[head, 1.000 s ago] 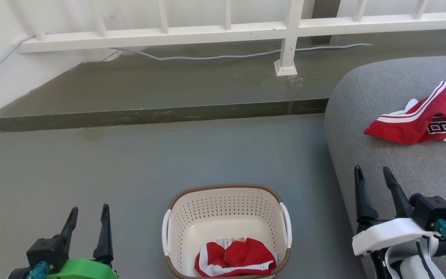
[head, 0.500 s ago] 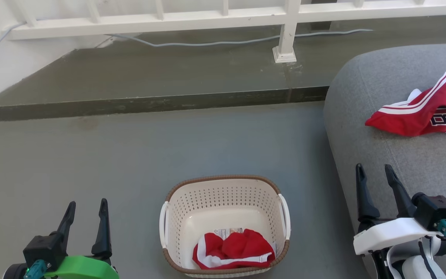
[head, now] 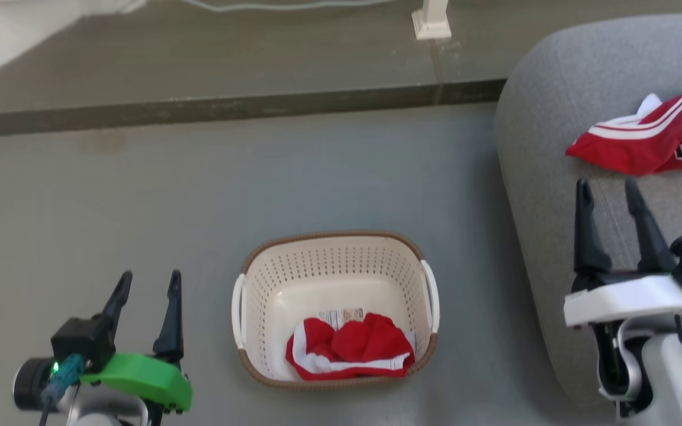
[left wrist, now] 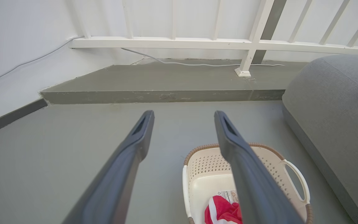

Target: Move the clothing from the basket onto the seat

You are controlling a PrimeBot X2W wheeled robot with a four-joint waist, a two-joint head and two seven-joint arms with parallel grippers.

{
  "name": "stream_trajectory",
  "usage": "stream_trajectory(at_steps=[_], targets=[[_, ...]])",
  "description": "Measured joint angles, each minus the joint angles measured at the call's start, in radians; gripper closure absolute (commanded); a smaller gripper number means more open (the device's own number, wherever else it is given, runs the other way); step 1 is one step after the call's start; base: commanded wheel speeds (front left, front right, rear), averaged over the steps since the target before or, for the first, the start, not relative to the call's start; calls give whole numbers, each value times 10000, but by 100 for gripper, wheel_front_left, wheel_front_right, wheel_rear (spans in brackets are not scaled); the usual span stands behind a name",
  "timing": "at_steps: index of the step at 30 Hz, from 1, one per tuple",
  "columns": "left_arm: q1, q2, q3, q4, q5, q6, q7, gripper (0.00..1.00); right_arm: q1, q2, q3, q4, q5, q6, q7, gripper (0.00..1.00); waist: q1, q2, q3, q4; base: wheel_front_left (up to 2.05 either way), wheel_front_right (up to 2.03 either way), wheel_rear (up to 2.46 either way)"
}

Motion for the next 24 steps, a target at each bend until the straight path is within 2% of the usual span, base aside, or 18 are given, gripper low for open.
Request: stream_trajectory(at_steps=[13, 24], targets=[[-1807, 136, -585, 217, 621, -359, 736, 0, -1550, -50, -113, -343, 4, 44, 2, 0, 0, 0, 1606, -298, 0, 0, 0], [-3499, 98, -1764, 1093, 1331, -1016, 1636, 0, -3326, -65, -102, -688, 6, 173, 33, 0, 1, 0, 3156, -669, 0, 0, 0]])
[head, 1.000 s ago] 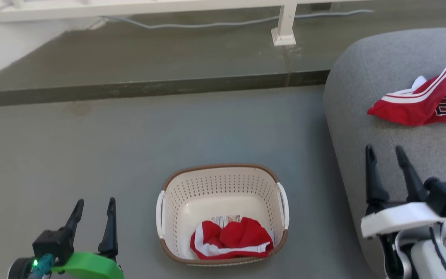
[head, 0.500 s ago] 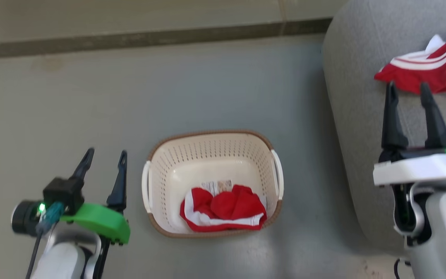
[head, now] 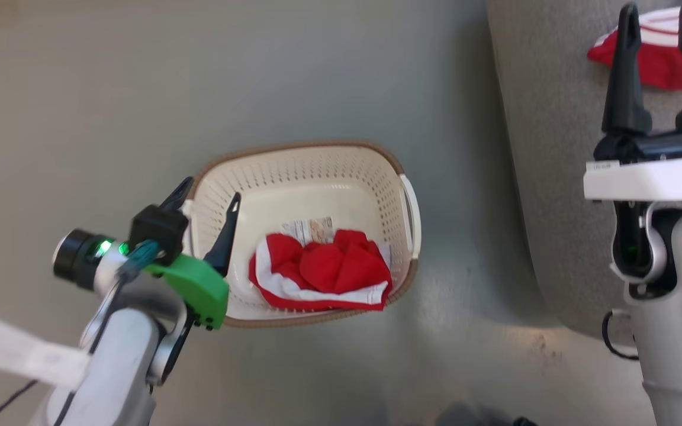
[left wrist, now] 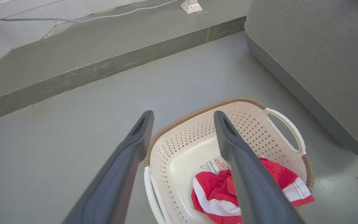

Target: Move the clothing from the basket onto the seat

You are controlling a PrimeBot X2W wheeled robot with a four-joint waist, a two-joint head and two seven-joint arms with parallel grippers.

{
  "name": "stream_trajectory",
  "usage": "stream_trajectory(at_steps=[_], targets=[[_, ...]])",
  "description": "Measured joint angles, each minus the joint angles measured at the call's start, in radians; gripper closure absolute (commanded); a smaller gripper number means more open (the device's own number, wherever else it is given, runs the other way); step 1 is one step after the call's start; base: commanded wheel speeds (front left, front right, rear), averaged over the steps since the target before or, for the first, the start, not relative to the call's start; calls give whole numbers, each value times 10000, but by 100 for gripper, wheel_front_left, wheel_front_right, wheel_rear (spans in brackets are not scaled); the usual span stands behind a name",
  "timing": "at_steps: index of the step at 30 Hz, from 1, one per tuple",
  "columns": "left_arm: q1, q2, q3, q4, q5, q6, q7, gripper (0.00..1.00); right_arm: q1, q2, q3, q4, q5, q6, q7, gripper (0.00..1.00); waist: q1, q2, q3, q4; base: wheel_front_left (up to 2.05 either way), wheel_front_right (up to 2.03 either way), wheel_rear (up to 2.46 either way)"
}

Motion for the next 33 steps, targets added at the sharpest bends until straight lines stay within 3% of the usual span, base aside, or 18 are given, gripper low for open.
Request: stream_trajectory(at_steps=[14, 33], targets=[[-1952, -142, -1626, 1626, 1440, -1009, 1030, 0, -1452, 21, -190, -224, 75, 79, -50, 0, -1, 0, 1981, -625, 0, 0, 0], [-2744, -159, -3336, 3400, 1824, -1363, 1348, 0, -2254, 301, -2, 458, 100, 180, -349, 0, -2, 0, 3406, -1354, 0, 0, 0]])
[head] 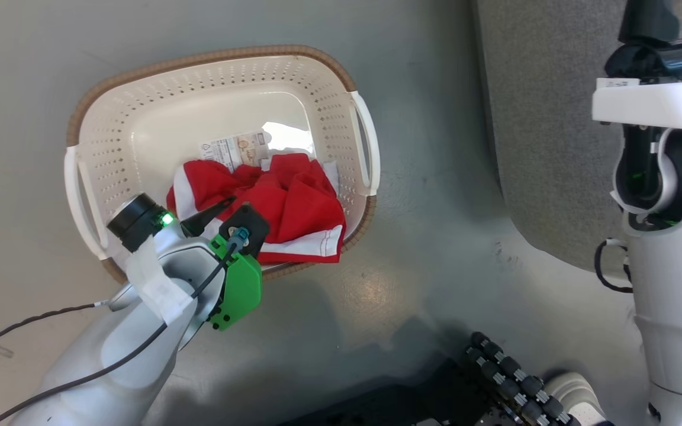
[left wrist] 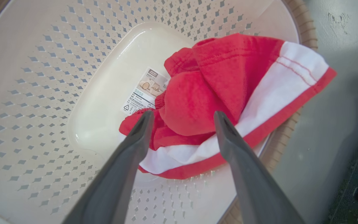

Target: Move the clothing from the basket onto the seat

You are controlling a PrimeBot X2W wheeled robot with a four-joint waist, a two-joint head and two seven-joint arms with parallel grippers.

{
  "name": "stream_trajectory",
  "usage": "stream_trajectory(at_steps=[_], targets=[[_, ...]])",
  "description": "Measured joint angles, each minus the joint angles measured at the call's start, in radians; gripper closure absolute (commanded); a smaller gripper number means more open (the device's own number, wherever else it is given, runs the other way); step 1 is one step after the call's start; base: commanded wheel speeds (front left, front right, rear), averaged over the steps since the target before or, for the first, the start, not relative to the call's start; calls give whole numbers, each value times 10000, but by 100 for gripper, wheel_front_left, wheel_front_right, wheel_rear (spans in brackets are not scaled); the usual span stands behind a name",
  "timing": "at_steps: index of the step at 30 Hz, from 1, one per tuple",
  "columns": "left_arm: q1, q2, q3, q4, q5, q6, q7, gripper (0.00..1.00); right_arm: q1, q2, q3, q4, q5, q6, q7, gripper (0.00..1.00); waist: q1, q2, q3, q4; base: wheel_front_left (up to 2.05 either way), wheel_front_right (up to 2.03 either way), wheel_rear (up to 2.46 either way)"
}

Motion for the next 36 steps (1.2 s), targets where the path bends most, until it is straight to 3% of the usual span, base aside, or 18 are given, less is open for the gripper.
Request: stream_trajectory(at_steps=[11, 31, 32, 34, 35, 36], targets=[[-440, 198, -224, 756, 98, -2, 96, 0, -283, 201, 362, 198, 98, 173, -98, 0, 0, 0, 306, -505, 0, 0, 0], [-1057, 326, -276, 1969, -803, -4, 255, 0, -453, 395, 587, 679, 360, 265, -201, 0, -1, 0, 762, -1467, 0, 0, 0], [-1058, 318, -357, 1964, -803, -4, 240, 19, -454, 401, 587, 704, 360, 265, -203, 0, -1, 0, 762, -1485, 0, 0, 0], [-1060, 293, -523, 1954, -830, -4, 171, 82, -459, 408, 583, 756, 360, 265, -228, 0, 0, 0, 758, -1518, 0, 0, 0], [-1064, 272, -581, 1950, -867, -4, 142, 100, -464, 414, 577, 765, 360, 259, -228, 0, -1, 0, 753, -1530, 0, 0, 0], [-1071, 251, -644, 1950, -886, -4, 73, 100, -485, 426, 566, 765, 360, 255, -228, 0, 0, 0, 747, -1542, 0, 0, 0]])
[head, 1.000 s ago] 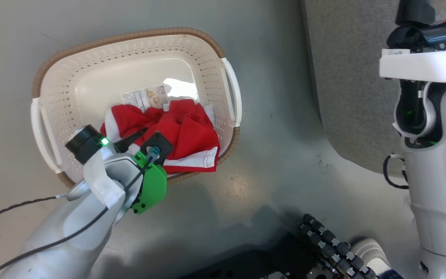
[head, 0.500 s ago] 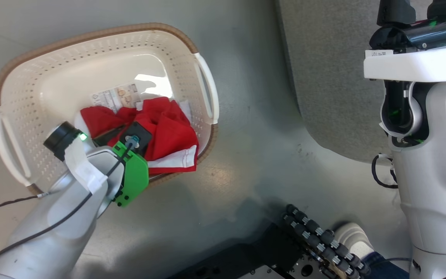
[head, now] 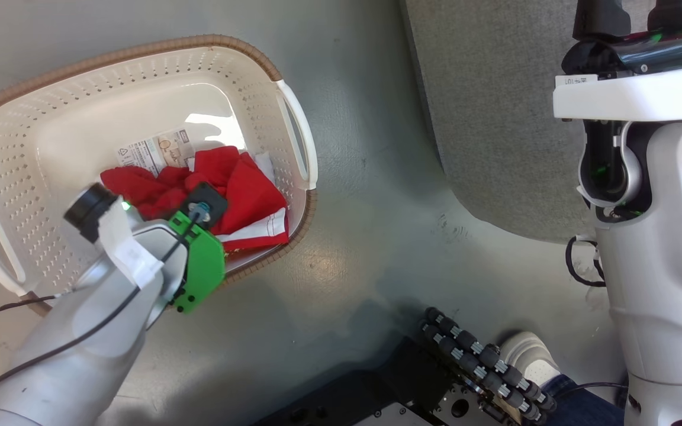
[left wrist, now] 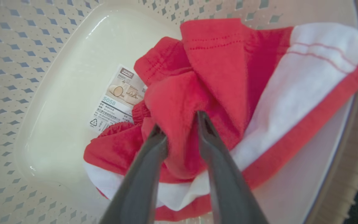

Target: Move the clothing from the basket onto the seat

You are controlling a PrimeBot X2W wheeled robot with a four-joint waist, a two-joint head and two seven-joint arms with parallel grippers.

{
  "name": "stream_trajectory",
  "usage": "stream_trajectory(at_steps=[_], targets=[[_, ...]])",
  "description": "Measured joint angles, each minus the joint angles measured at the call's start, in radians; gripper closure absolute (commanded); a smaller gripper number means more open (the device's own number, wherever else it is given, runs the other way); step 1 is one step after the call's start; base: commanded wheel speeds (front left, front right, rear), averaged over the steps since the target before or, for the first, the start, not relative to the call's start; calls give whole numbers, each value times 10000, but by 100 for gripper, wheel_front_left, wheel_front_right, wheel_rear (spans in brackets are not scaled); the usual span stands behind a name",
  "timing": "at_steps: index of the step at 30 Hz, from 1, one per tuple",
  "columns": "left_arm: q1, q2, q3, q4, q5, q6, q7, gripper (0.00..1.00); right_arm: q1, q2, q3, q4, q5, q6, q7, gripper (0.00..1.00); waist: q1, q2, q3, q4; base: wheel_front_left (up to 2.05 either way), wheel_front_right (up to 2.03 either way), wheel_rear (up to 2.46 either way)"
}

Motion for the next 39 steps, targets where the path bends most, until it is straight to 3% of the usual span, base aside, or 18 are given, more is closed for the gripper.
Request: stream_trajectory(at_steps=[16, 39], targets=[[-285, -391, -380, -86, -456, -2, -1085, 100, -121, 21, -405, 242, -52, -13, 0, 0, 0, 0, -572, 240, 0, 0, 0], [-584, -1430, 825, -245, -1411, 4, -3292, 100, 1164, -196, -516, 1540, -836, 276, 0, 0, 0, 0, -2946, 1654, 0, 0, 0]])
